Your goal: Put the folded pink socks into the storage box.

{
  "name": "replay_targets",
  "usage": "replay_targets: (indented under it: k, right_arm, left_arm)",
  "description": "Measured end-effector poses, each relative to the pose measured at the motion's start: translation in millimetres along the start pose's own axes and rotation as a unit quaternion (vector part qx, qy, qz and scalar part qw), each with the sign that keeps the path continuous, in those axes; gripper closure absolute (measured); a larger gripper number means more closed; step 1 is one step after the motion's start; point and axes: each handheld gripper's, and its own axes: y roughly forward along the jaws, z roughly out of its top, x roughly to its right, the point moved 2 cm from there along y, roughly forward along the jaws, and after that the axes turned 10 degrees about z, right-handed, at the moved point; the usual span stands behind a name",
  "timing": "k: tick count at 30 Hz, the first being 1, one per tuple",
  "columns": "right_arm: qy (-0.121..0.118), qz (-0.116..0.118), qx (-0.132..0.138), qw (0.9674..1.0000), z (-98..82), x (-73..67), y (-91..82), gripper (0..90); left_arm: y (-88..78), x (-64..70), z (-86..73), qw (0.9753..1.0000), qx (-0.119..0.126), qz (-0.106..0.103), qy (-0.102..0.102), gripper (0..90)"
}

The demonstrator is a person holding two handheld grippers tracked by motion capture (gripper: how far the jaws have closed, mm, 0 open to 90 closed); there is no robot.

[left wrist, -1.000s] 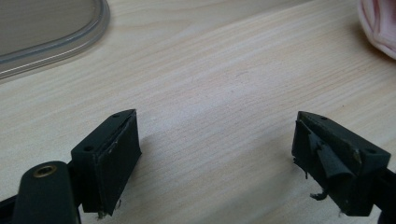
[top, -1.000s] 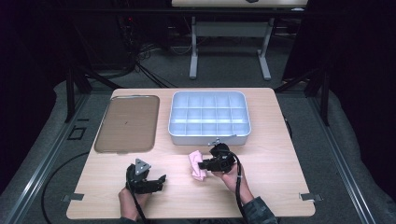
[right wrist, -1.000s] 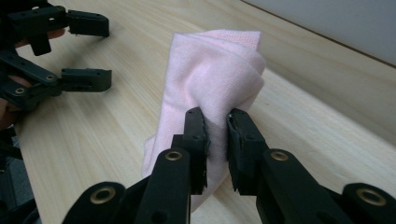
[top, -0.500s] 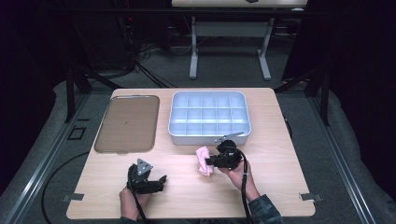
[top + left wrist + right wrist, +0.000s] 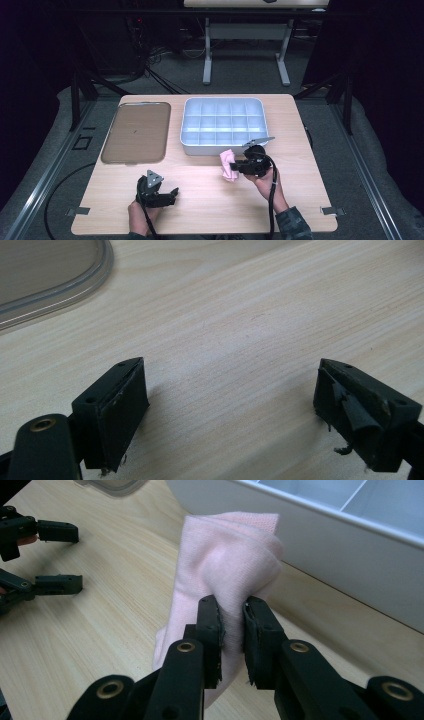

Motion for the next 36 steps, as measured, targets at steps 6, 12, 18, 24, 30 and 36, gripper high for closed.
replay_targets:
  k: [6,12,18,24,30,36]
  right_arm:
    - [-0.008,-0.009,0.014,0.9998,3.7,-0.9,-12.9,78.9]
    - [-0.017,-0.020,0.037,0.9990,13.2,0.0,-29.3,78.9]
    - [-0.017,-0.039,0.060,0.9973,23.9,7.9,-45.3,78.9]
    - [-0.017,-0.061,0.083,0.9945,36.9,20.2,-58.0,78.8]
    - [-0.020,-0.091,0.093,0.9913,47.0,34.5,-63.8,78.9]
    - [-0.020,-0.123,0.097,0.9874,51.7,48.2,-63.5,78.8]
  left_arm:
    - [0.2,0.2,0.1,1.0000,0.000,-0.001,0.000,13.8]
    - [0.2,0.2,0.1,1.0000,0.000,-0.001,0.000,13.8]
    - [0.2,0.2,0.1,1.0000,0.000,-0.001,0.000,13.8]
    - [0.1,0.2,0.1,1.0000,0.000,0.000,0.000,13.8]
    - [0.1,0.4,0.1,1.0000,0.000,0.000,-0.001,13.8]
    - [0.1,0.3,0.1,1.0000,0.000,0.000,0.000,13.8]
